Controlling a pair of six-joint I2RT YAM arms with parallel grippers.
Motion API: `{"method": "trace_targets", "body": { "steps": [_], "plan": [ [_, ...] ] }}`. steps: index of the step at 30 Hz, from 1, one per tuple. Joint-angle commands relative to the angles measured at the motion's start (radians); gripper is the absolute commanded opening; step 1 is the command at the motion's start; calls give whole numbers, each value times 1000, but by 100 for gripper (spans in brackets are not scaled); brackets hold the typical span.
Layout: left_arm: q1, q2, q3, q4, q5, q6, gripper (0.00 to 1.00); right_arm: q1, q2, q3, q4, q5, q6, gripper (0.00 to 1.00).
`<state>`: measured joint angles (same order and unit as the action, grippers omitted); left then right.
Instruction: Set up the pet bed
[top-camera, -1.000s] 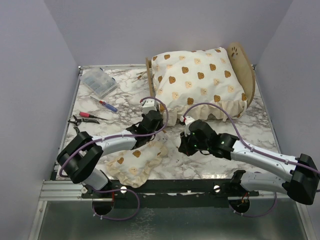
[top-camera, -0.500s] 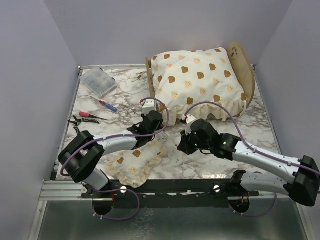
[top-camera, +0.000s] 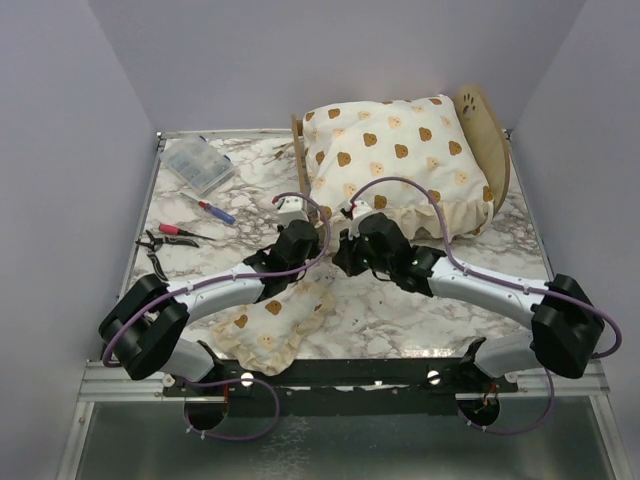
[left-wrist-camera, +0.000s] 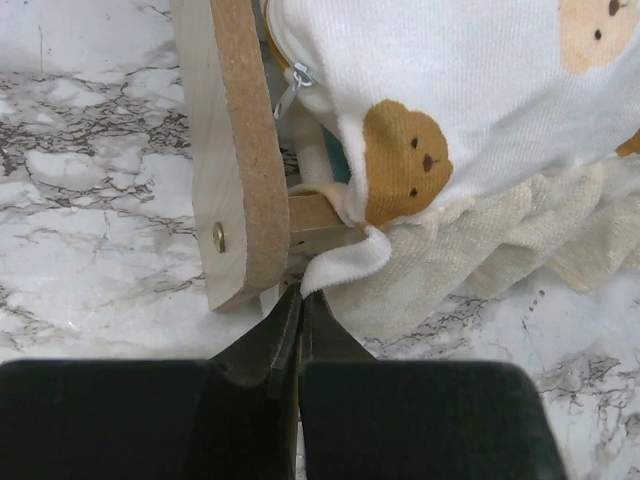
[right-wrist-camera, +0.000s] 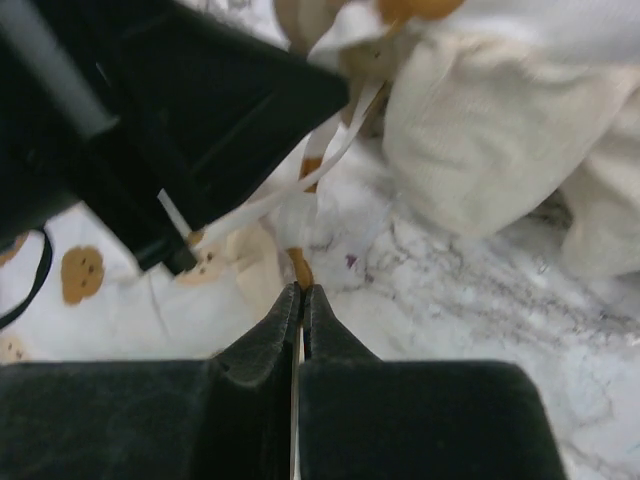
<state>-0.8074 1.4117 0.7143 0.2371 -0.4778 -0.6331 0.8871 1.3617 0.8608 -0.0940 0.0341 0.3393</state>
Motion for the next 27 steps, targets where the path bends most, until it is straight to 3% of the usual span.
{"method": "trace_targets", "body": {
  "steps": [1,13,27],
  "plan": [
    [0,-12,-19,-19,38,-17,0,-55,80,23,210,17,10,1],
    [1,-40,-31,-60,87,-35,0,-111,289,11,522,-28,8,1],
    [5,-81,-33,-100,157,-10,4,-124,424,-8,757,-237,-127,1]
  ]
}}
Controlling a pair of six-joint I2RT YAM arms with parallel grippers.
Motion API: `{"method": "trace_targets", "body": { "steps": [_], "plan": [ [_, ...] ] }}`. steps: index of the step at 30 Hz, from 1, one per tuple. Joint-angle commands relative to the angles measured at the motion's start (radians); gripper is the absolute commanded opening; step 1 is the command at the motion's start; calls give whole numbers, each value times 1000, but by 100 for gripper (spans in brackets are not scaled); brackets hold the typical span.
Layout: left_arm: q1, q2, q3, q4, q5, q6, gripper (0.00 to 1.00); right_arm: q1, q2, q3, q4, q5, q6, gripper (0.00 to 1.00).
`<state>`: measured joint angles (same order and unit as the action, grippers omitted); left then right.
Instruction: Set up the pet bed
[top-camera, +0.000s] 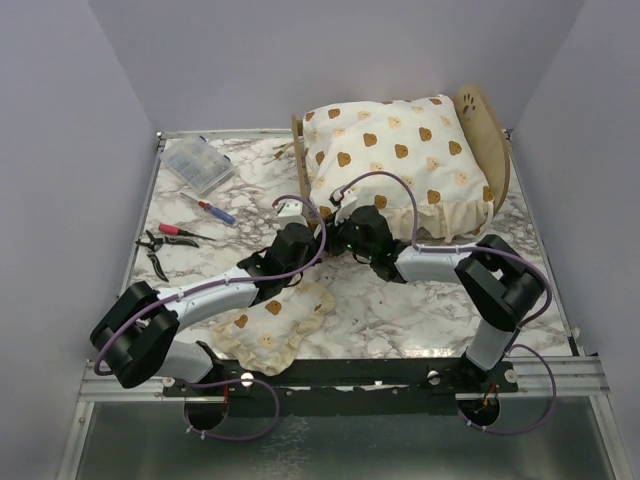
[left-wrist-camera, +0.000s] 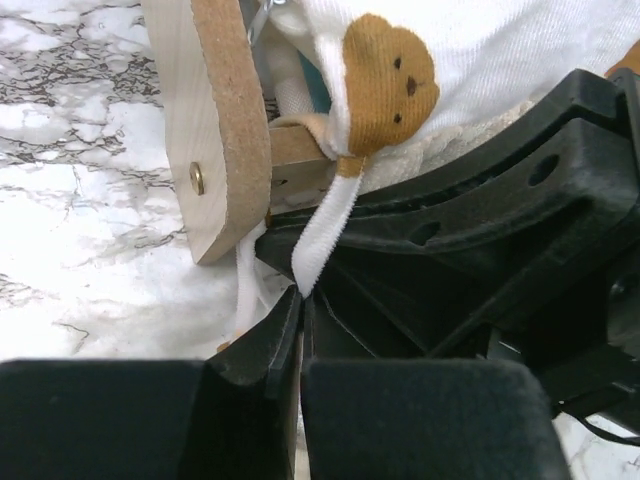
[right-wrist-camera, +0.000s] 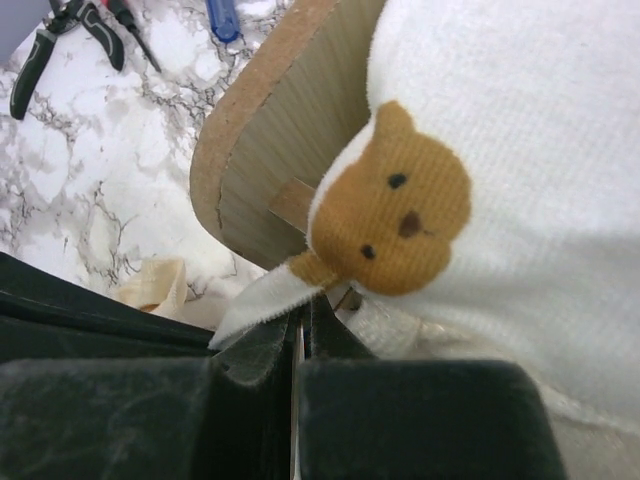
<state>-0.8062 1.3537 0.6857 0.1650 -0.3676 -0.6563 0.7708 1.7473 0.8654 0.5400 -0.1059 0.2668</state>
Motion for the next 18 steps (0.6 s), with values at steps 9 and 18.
{"method": "trace_targets", "body": {
  "steps": [9,18],
  "plan": [
    [8,-38,6,-76,58,26,31,-9,82,-34,276,-240,-118,1],
    [17,-171,0,-113,97,74,53,-11,122,-35,324,-271,-125,0]
  ]
}}
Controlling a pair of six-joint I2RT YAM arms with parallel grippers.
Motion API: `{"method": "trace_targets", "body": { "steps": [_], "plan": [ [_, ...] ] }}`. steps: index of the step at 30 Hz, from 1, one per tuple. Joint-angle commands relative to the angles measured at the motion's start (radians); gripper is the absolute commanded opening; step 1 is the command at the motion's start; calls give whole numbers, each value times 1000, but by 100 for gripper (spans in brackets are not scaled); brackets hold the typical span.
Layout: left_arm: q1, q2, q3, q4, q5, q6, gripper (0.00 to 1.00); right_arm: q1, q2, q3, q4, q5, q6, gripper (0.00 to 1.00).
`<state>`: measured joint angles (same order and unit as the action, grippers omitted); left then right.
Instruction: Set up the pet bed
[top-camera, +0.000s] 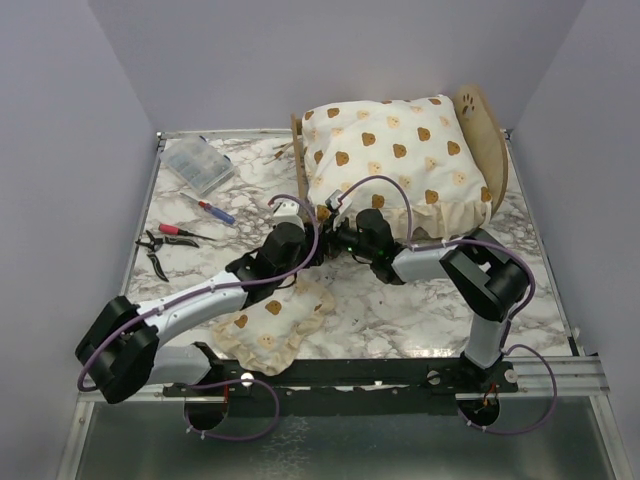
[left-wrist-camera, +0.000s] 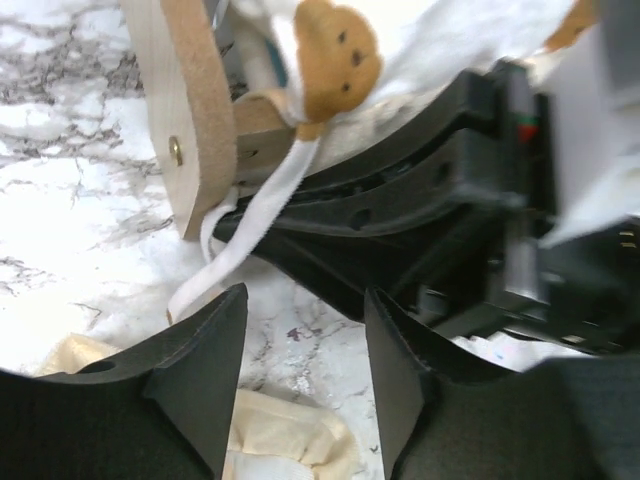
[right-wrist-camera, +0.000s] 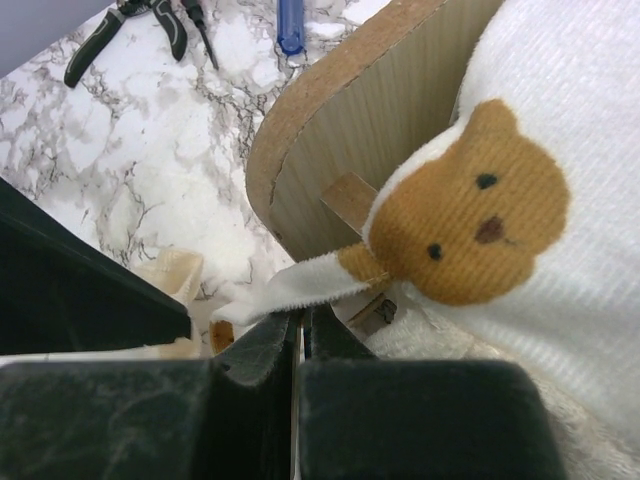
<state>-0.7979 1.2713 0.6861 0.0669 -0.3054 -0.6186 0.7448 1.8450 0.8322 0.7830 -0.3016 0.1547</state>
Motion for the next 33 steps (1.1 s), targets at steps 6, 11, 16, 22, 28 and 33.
{"method": "trace_targets", "body": {
  "steps": [6,11,16,22,28,33],
  "plan": [
    [77,-219,-57,-32,-32,66,51,13,29,-3,81,-73,-17,1],
    [189,-187,-88,-14,31,79,47,12,32,2,79,-81,-12,1],
    [217,-87,-100,81,130,114,46,12,36,6,73,-93,-10,1],
    [229,-11,-110,170,201,141,47,12,32,6,74,-106,-10,1],
    [230,21,-127,216,233,149,47,12,35,5,81,-122,-6,1],
    [230,39,-138,242,249,155,48,12,35,-4,83,-118,-9,1]
  ]
}}
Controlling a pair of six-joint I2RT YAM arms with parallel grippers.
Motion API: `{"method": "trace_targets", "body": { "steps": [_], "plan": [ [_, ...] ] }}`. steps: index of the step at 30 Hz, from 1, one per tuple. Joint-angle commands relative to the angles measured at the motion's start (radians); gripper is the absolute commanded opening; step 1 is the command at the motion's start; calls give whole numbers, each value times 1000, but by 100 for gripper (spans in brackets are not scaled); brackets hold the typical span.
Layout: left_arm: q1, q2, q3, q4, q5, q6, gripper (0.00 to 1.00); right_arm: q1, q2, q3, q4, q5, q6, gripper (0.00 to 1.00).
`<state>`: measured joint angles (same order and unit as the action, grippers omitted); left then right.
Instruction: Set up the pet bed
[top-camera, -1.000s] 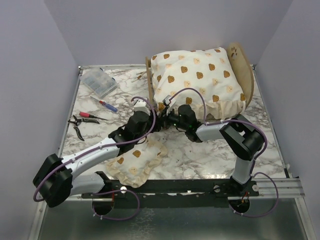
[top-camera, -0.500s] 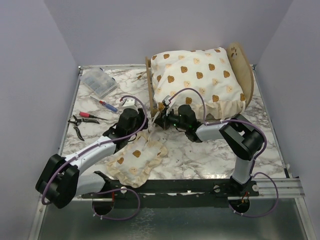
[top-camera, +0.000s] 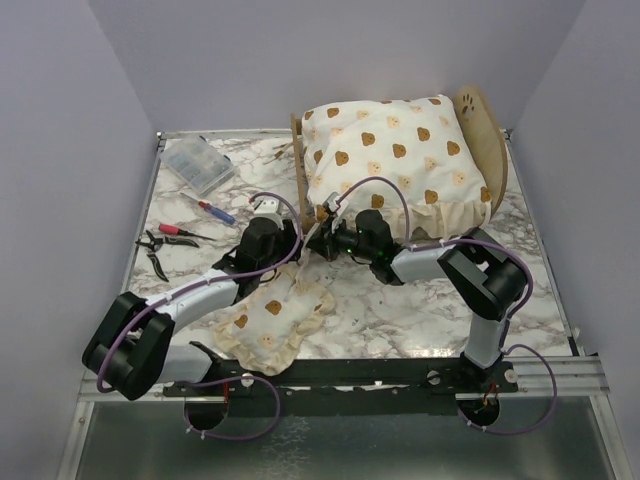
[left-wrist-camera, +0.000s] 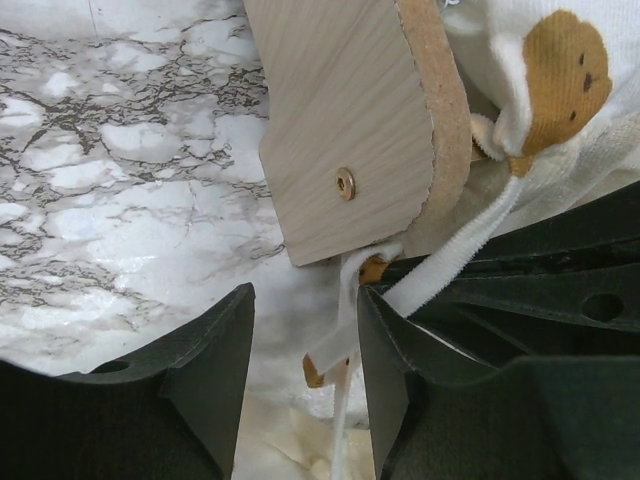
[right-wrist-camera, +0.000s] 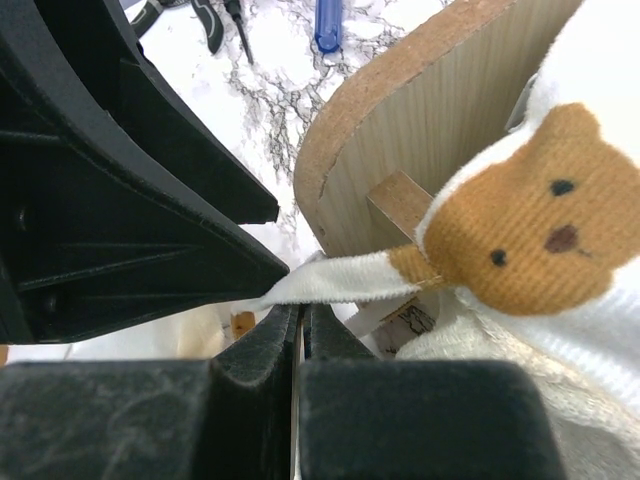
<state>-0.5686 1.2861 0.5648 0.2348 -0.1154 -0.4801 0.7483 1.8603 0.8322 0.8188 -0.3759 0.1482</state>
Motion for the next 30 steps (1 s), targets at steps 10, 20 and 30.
{"method": "trace_targets", "body": {
  "steps": [10,20,30],
  "plan": [
    [2,90,2,144,55,-5,48,7,22,-32,37,1,-30,1],
    [1,150,10,191,25,-54,42,6,31,-15,45,-24,-19,1],
    [-4,175,17,259,41,-60,2,6,28,-22,39,-27,-16,3]
  ]
}}
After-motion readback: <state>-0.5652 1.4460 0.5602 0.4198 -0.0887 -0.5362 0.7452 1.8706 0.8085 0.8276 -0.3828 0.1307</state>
